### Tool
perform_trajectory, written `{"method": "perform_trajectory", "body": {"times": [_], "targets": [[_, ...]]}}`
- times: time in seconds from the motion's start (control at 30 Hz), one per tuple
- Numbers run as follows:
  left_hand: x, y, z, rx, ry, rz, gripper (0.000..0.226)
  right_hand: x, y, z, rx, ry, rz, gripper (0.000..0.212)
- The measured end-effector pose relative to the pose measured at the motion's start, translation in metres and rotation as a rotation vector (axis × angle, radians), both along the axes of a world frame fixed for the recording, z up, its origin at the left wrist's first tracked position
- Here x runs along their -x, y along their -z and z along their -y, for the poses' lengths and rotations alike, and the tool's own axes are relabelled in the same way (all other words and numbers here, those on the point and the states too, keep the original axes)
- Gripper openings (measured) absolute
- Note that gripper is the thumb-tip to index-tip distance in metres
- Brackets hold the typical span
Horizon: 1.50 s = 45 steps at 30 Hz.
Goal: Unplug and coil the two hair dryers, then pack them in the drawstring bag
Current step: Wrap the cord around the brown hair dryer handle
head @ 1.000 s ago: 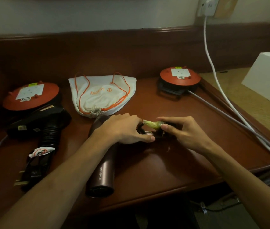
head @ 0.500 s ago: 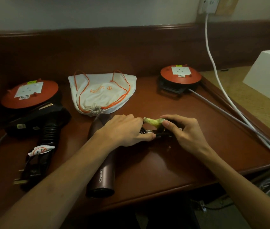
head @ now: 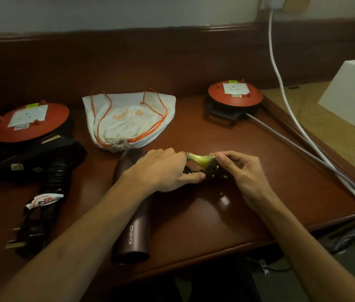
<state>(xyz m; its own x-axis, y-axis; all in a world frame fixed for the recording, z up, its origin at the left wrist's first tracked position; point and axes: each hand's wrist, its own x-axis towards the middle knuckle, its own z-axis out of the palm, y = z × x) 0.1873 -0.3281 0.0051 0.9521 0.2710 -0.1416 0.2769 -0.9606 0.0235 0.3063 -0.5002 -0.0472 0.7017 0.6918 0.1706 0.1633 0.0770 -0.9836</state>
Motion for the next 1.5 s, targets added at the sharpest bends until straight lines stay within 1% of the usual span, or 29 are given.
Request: {"method": "perform_trajectory", "body": {"times": [0.07, 0.13, 0.2, 0.3, 0.37, 0.4, 0.57, 0.73, 0.8, 0.87, 0.93, 1.0, 1.1, 1.17, 1.2, 1.27, 1.33, 1.37, 1.43, 1.47, 1.5], "targets": [[0.0, -0.001, 0.001, -0.006, 0.0, -0.001, 0.062, -0.002, -0.002, 0.003, 0.036, -0.041, -0.053, 0.024], [0.002, -0.001, 0.003, -0.021, 0.002, 0.004, 0.062, -0.004, -0.006, 0.004, 0.109, -0.056, -0.028, 0.021], [0.004, 0.0, 0.005, -0.04, 0.004, 0.021, 0.065, -0.011, -0.012, 0.005, 0.223, -0.052, 0.116, 0.021], [0.005, 0.0, 0.006, -0.057, -0.007, 0.041, 0.07, -0.015, -0.028, 0.005, 0.363, -0.124, 0.351, 0.019], [0.006, 0.0, 0.007, -0.048, -0.021, 0.036, 0.07, -0.013, -0.034, 0.001, 0.403, -0.121, 0.428, 0.021], [0.006, 0.0, 0.007, -0.035, -0.028, 0.024, 0.069, -0.013, -0.035, 0.0, 0.405, -0.12, 0.41, 0.024], [0.006, 0.0, 0.002, 0.055, -0.051, -0.034, 0.071, -0.009, -0.029, 0.001, 0.335, -0.076, 0.171, 0.032], [0.005, 0.001, 0.003, 0.037, -0.047, -0.03, 0.069, -0.003, -0.021, -0.003, 0.286, -0.011, 0.095, 0.04], [0.005, 0.0, 0.003, 0.033, -0.041, -0.036, 0.072, -0.007, -0.023, -0.003, 0.303, -0.038, 0.023, 0.04], [0.006, -0.001, 0.002, 0.038, -0.035, -0.043, 0.074, -0.013, -0.029, 0.0, 0.369, -0.103, -0.057, 0.04], [0.007, -0.003, 0.003, 0.045, -0.033, -0.043, 0.074, -0.02, -0.035, 0.001, 0.413, -0.188, -0.144, 0.04], [0.009, -0.004, 0.006, 0.048, -0.033, -0.028, 0.069, -0.025, -0.038, -0.001, 0.418, -0.229, -0.224, 0.041], [0.01, -0.004, 0.007, 0.071, -0.044, 0.013, 0.065, -0.024, -0.039, -0.01, 0.457, -0.225, -0.223, 0.035], [0.009, -0.003, 0.004, 0.13, -0.041, 0.03, 0.068, -0.019, -0.039, -0.011, 0.46, -0.209, -0.236, 0.035], [0.009, -0.003, 0.002, 0.163, -0.03, 0.031, 0.071, -0.018, -0.038, -0.009, 0.467, -0.192, -0.191, 0.036], [0.009, -0.004, 0.0, 0.198, 0.004, 0.02, 0.071, -0.014, -0.038, -0.001, 0.482, -0.147, -0.007, 0.042], [0.009, -0.004, 0.0, 0.181, 0.036, 0.011, 0.067, -0.01, -0.036, 0.01, 0.459, -0.127, 0.149, 0.044], [0.01, -0.003, 0.001, 0.162, 0.045, 0.012, 0.065, -0.007, -0.035, 0.017, 0.427, -0.135, 0.17, 0.043], [0.01, -0.001, 0.003, 0.133, 0.047, 0.023, 0.063, -0.001, -0.032, 0.034, 0.348, -0.2, 0.097, 0.04], [0.011, -0.001, 0.004, 0.125, 0.042, 0.033, 0.061, 0.001, -0.03, 0.041, 0.325, -0.243, 0.074, 0.045], [0.011, 0.0, 0.006, 0.121, 0.035, 0.041, 0.06, 0.005, -0.026, 0.045, 0.319, -0.265, 0.114, 0.052]]}}
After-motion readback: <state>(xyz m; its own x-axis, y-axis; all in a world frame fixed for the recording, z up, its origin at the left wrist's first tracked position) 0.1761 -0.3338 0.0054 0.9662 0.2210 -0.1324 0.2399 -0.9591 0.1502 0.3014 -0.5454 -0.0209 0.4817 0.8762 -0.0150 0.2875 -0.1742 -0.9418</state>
